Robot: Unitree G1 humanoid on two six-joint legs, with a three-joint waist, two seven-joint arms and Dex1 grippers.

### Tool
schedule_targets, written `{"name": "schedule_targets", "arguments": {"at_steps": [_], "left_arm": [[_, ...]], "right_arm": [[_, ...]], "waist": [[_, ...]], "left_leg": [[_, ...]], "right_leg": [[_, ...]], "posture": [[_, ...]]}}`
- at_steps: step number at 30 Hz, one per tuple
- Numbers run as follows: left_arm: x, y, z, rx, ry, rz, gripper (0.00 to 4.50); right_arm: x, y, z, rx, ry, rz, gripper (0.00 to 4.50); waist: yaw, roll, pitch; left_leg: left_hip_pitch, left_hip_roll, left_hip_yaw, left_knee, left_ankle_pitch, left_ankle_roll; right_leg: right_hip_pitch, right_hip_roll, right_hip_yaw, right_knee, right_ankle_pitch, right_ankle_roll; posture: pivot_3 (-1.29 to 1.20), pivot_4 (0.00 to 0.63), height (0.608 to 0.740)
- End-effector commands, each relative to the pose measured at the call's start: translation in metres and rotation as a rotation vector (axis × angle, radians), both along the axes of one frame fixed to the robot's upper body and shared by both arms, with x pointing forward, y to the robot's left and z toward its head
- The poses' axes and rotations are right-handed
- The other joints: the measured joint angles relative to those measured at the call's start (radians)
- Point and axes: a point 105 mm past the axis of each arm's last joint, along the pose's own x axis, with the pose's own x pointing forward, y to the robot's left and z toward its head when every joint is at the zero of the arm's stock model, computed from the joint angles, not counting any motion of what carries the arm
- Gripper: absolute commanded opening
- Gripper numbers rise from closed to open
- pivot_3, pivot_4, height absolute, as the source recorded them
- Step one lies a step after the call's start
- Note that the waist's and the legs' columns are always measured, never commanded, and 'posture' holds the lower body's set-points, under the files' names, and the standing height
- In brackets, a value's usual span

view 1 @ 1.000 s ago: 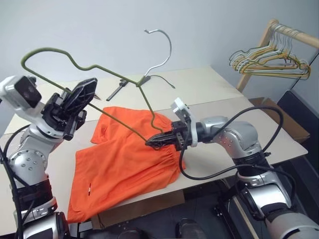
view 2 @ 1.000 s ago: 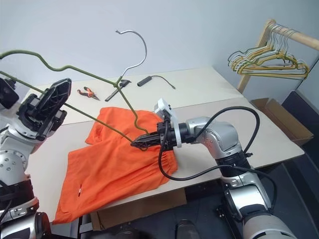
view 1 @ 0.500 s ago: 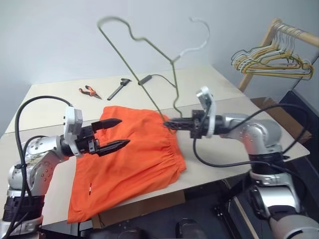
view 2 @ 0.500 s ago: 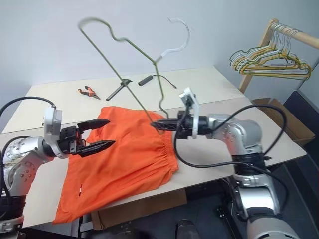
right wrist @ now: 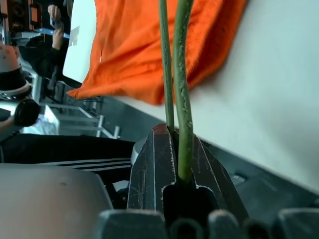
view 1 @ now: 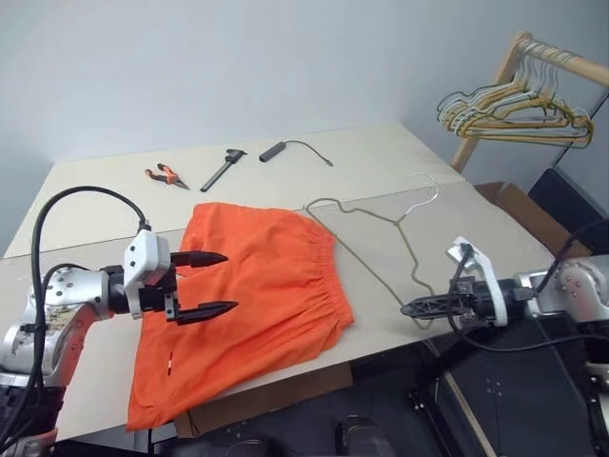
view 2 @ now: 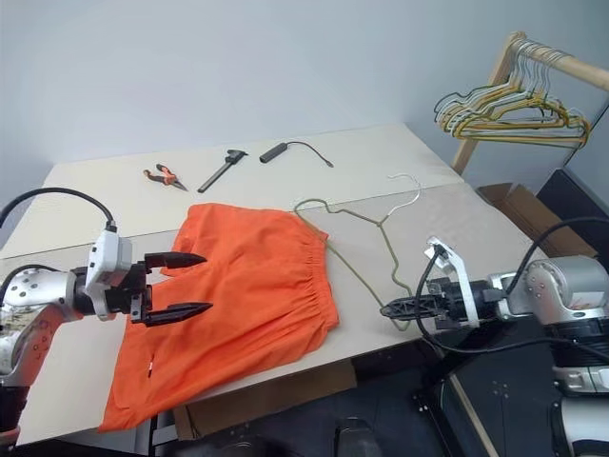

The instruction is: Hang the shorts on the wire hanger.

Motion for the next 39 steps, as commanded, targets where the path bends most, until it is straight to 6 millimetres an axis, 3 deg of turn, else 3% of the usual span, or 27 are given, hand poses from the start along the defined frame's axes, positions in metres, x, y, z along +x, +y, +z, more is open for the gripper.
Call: {"name": "schedule_targets", "arguments": {"at_steps": [1, 10, 25, 39], "left_arm": [[-0.001, -0.003, 0.004, 0.047, -0.036, -0.031, 4.46], [-0.005, -0.004, 0.004, 0.043, -0.02, -0.052, 4.46], [-0.009, -0.002, 0.016, 0.001, -0.038, -0.042, 4.46], [-0.011, -0.004, 0.008, 0.021, -0.034, -0.023, 4.46]], "right_arm": [[-0.001, -0.015, -0.004, -0.031, 0.046, -0.045, 0.0], [-0.006, -0.028, -0.025, -0.04, 0.114, -0.101, 0.0], [-0.001, -0.002, -0.02, 0.054, 0.111, -0.048, 0.0], [0.019, 0.02, -0.018, 0.147, 0.137, 0.034, 0.0]], "waist": [[-0.001, 0.0, 0.0], [-0.001, 0.0, 0.0], [0.001, 0.0, 0.0], [0.001, 0.0, 0.0]], "left_leg": [[0.0, 0.0, 0.0, 0.0, 0.0, 0.0], [0.0, 0.0, 0.001, 0.001, 0.0, 0.001], [0.0, 0.0, 0.001, 0.002, 0.0, 0.0], [0.0, 0.0, 0.001, 0.003, 0.001, 0.0]], "right_leg": [[0.0, 0.0, 0.001, 0.0, 0.0, 0.0], [0.0, 0.0, 0.003, 0.0, 0.001, 0.001], [0.0, 0.001, 0.004, 0.001, 0.001, 0.002], [0.001, 0.002, 0.004, 0.001, 0.002, 0.002]], "posture": [[-0.12, 0.0, 0.74], [-0.12, 0.0, 0.74], [-0.09, 0.0, 0.74], [-0.06, 0.0, 0.74]]}}
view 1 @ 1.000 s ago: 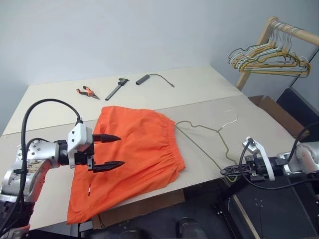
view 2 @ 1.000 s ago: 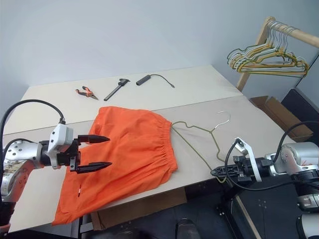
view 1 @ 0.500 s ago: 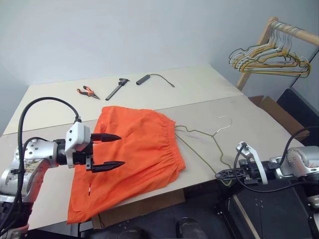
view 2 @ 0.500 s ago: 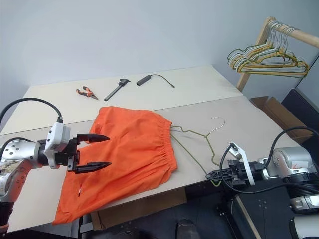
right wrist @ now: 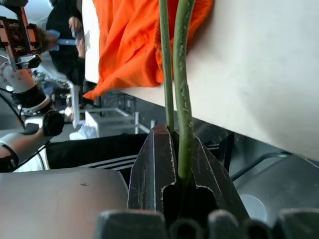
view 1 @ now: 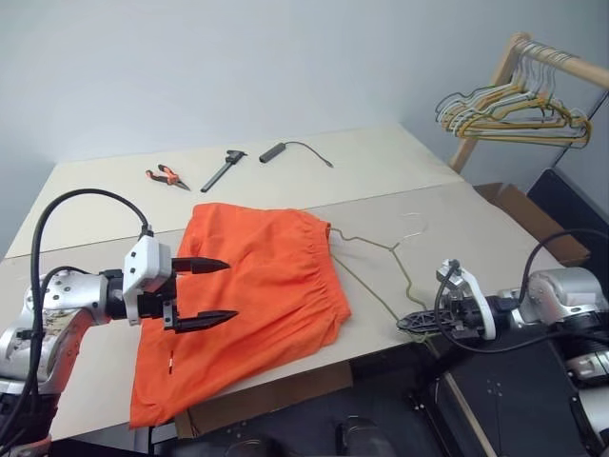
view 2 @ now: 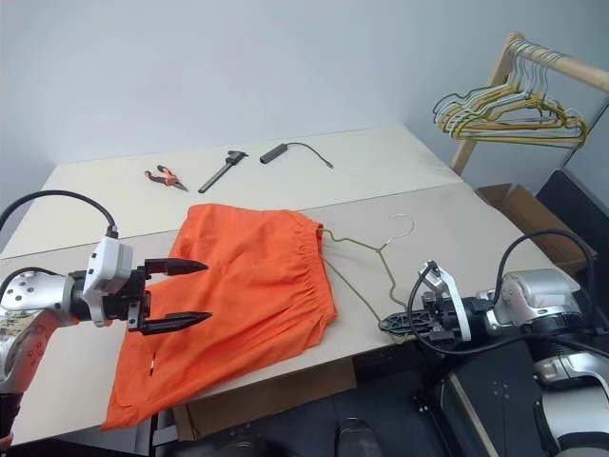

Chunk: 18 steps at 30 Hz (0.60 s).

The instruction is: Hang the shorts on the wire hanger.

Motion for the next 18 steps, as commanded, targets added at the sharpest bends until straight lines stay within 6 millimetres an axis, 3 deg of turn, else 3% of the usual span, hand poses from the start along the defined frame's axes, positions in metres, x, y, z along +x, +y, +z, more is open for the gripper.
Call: {"name": "schedule_targets", "arguments": {"at_steps": [1, 11, 18], "left_arm": [[-0.002, -0.001, 0.007, 0.01, -0.042, -0.001, 4.46], [-0.006, 0.0, 0.004, 0.001, -0.044, 0.021, 4.46], [-0.006, -0.002, 0.002, -0.003, -0.048, 0.032, 4.46]], "right_arm": [[0.015, 0.009, 0.006, 0.018, -0.041, 0.021, 0.0], [0.045, 0.02, -0.004, -0.033, -0.1, 0.058, 0.0], [0.068, 0.017, -0.004, -0.076, -0.168, -0.016, 0.0]], "waist": [[0.0, 0.0, 0.0], [0.006, 0.0, 0.0], [0.011, 0.0, 0.0]], "left_leg": [[0.0, 0.0, 0.0, 0.0, 0.001, -0.001], [0.0, 0.0, 0.0, 0.001, 0.002, -0.003], [-0.001, -0.001, 0.0, 0.001, 0.004, -0.007]], "right_leg": [[0.0, 0.0, 0.0, 0.0, 0.0, 0.0], [0.0, 0.0, 0.0, 0.001, 0.0, 0.0], [0.0, -0.001, 0.0, 0.002, 0.001, 0.0]], "posture": [[-0.05, 0.0, 0.74], [-0.02, 0.0, 0.74], [-0.01, 0.0, 0.74]]}}
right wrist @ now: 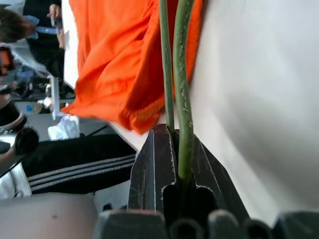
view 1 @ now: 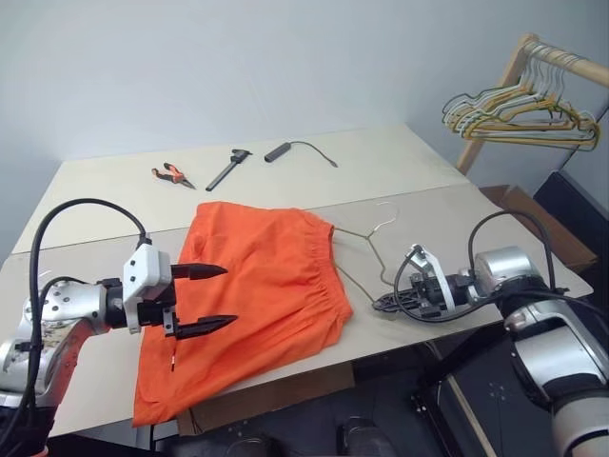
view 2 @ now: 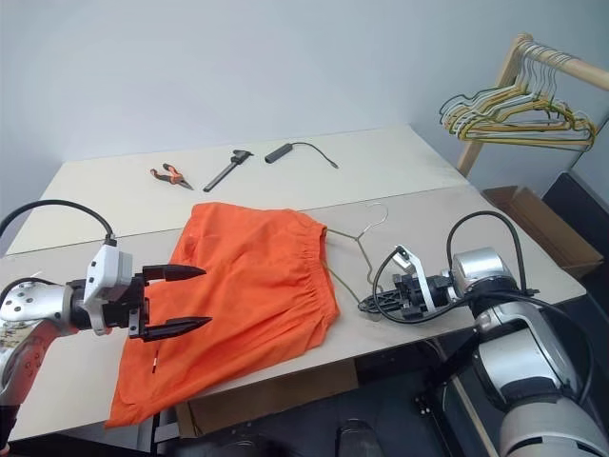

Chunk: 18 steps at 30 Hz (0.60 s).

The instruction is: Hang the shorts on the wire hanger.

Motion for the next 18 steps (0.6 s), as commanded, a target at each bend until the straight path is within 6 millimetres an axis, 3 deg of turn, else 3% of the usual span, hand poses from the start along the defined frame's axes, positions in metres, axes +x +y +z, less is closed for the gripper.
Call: {"name": "schedule_targets", "arguments": {"at_steps": [1, 12, 18], "left_arm": [[-0.002, -0.004, 0.009, 0.0, -0.055, -0.011, 4.46], [0.005, -0.006, 0.01, 0.004, -0.073, -0.015, 4.46], [0.03, -0.005, 0.027, 0.007, -0.166, 0.028, 4.46]], "right_arm": [[0.016, -0.004, 0.015, 0.007, -0.097, -0.036, 0.0], [0.026, 0.002, 0.036, -0.175, -0.526, 0.087, 0.0], [0.028, 0.01, 0.058, -0.365, -0.809, 0.227, 0.0]], "waist": [[0.002, 0.0, 0.0], [0.002, 0.001, 0.0], [-0.003, 0.001, 0.0]], "left_leg": [[0.0, 0.0, 0.0, 0.0, 0.0, 0.0], [0.0, 0.0, 0.0, 0.0, 0.001, -0.001], [0.0, 0.0, 0.0, 0.0, 0.001, -0.002]], "right_leg": [[0.0, 0.0, 0.0, 0.0, 0.0, 0.0], [-0.001, -0.001, 0.0, 0.002, 0.0, 0.0], [-0.001, 0.0, 0.0, 0.002, 0.0, 0.0]], "posture": [[-0.02, 0.0, 0.74], [-0.06, 0.0, 0.74], [-0.08, 0.0, 0.74]]}}
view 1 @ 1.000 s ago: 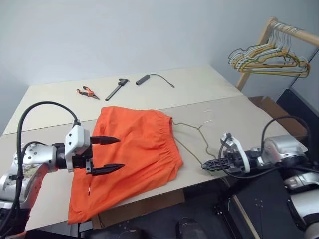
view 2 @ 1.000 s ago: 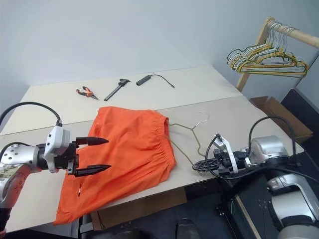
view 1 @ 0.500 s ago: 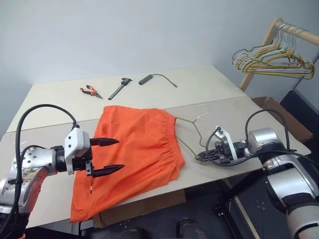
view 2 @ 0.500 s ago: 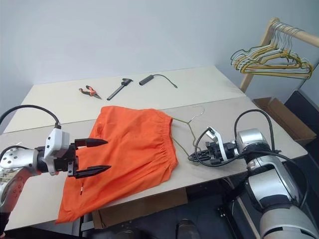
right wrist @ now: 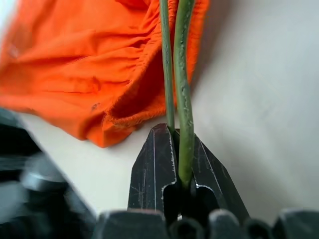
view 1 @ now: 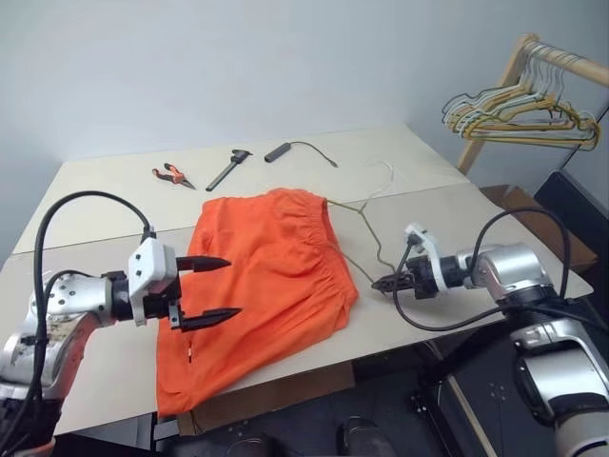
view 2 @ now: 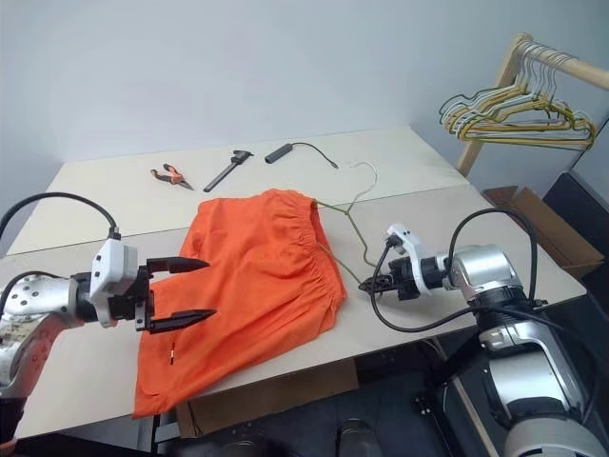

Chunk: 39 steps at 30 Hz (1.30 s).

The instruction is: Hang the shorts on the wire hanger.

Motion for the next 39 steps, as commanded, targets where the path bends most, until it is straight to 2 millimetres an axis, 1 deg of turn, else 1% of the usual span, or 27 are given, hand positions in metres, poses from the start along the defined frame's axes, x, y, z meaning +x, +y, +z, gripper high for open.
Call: {"name": "schedule_targets", "arguments": {"at_steps": [1, 4, 7, 9, 13, 14, 17, 21, 23, 29, 30, 31, 39], "left_arm": [[0.018, -0.002, 0.023, -0.019, -0.113, 0.028, 4.46], [0.026, -0.003, 0.041, -0.029, -0.157, 0.003, 4.46], [0.03, -0.002, 0.052, -0.02, -0.185, -0.026, 4.46], [0.033, -0.002, 0.063, -0.023, -0.205, -0.05, 4.46], [0.041, -0.001, 0.072, -0.014, -0.224, -0.067, 4.46], [0.045, -0.001, 0.072, 0.0, -0.218, -0.076, 4.46], [0.055, 0.001, 0.071, 0.041, -0.184, -0.103, 4.46], [0.063, 0.004, 0.064, 0.096, -0.139, -0.144, 4.46], [0.068, 0.005, 0.061, 0.124, -0.121, -0.151, 4.46], [0.068, 0.008, 0.045, 0.238, -0.037, -0.232, 4.46], [0.068, 0.007, 0.043, 0.25, -0.027, -0.242, 4.07], [0.069, 0.007, 0.041, 0.253, -0.02, -0.246, 3.86], [0.076, 0.0, 0.036, 0.246, 0.026, -0.261, 1.13]], "right_arm": [[0.007, 0.005, 0.029, -0.093, -0.222, 0.075, 0.0], [0.005, 0.008, 0.037, -0.186, -0.343, 0.161, 0.0], [0.002, 0.01, 0.038, -0.253, -0.397, 0.226, 0.0], [0.001, 0.015, 0.043, -0.273, -0.433, 0.256, 0.0], [0.0, 0.026, 0.048, -0.303, -0.495, 0.308, 0.0], [-0.002, 0.032, 0.049, -0.316, -0.52, 0.342, 0.0], [-0.005, 0.045, 0.049, -0.352, -0.575, 0.413, 0.0], [-0.007, 0.062, 0.053, -0.336, -0.592, 0.449, 0.0], [-0.008, 0.067, 0.054, -0.334, -0.592, 0.457, 0.0], [-0.006, 0.074, 0.05, -0.368, -0.609, 0.485, 0.0], [-0.007, 0.074, 0.05, -0.372, -0.611, 0.489, 0.0], [-0.007, 0.075, 0.05, -0.374, -0.615, 0.493, 0.0], [-0.009, 0.076, 0.052, -0.387, -0.628, 0.514, 0.0]], "waist": [[-0.001, 0.0, 0.0], [-0.005, 0.0, 0.0], [-0.008, 0.0, 0.0], [-0.01, 0.0, 0.0], [-0.01, 0.0, 0.0], [-0.01, 0.0, 0.0], [-0.01, 0.0, 0.0], [-0.014, 0.0, 0.0], [-0.015, 0.0, 0.0], [-0.022, 0.0, 0.0], [-0.023, 0.0, 0.0], [-0.024, 0.0, 0.0], [-0.035, 0.0, 0.0]], "left_leg": [[0.0, 0.0, 0.0, 0.0, 0.0, 0.0], [0.0, 0.0, 0.0, 0.0, 0.0, 0.0], [0.0, 0.0, 0.0, 0.0, 0.0, 0.0], [0.0, 0.0, 0.0, 0.0, 0.0, 0.001], [0.0, 0.0, 0.001, 0.0, 0.0, 0.001], [0.0, 0.0, 0.001, 0.001, 0.0, 0.001], [0.0, 0.0, 0.001, 0.001, 0.0, 0.001], [0.0, -0.001, 0.001, 0.002, 0.0, 0.001], [0.0, -0.001, 0.001, 0.002, 0.0, 0.001], [-0.003, 0.0, 0.001, 0.008, -0.001, 0.002], [-0.004, 0.0, 0.001, 0.009, -0.001, 0.002], [-0.005, 0.0, 0.001, 0.009, -0.001, 0.002], [-0.006, 0.0, 0.001, 0.012, -0.002, 0.004]], "right_leg": [[0.0, 0.0, 0.0, 0.0, 0.0, 0.0], [0.0, 0.0, 0.0, 0.0, 0.0, 0.0], [0.0, 0.0, 0.0, -0.001, 0.0, 0.0], [0.0, 0.001, 0.0, -0.002, 0.0, 0.0], [0.0, 0.001, 0.0, -0.002, 0.0, 0.0], [0.0, 0.001, 0.0, -0.002, 0.0, 0.0], [0.001, 0.001, 0.0, -0.002, 0.0, 0.0], [0.001, 0.002, 0.0, -0.001, 0.0, 0.0], [0.001, 0.002, 0.0, -0.001, 0.0, 0.001], [0.0, 0.003, -0.001, -0.001, 0.0, 0.001], [0.0, 0.003, -0.001, -0.001, 0.0, 0.001], [-0.001, 0.003, -0.001, 0.0, 0.0, 0.001], [-0.001, 0.002, 0.0, 0.0, 0.001, 0.003]], "posture": [[-0.07, 0.0, 0.74], [-0.07, 0.0, 0.74], [-0.08, 0.0, 0.74], [-0.08, 0.0, 0.74], [-0.08, 0.0, 0.74], [-0.08, 0.0, 0.74], [-0.09, 0.0, 0.74], [-0.1, 0.0, 0.74], [-0.1, 0.0, 0.74], [-0.1, 0.0, 0.74], [-0.1, 0.0, 0.74], [-0.1, 0.0, 0.74], [-0.11, 0.0, 0.74]]}}
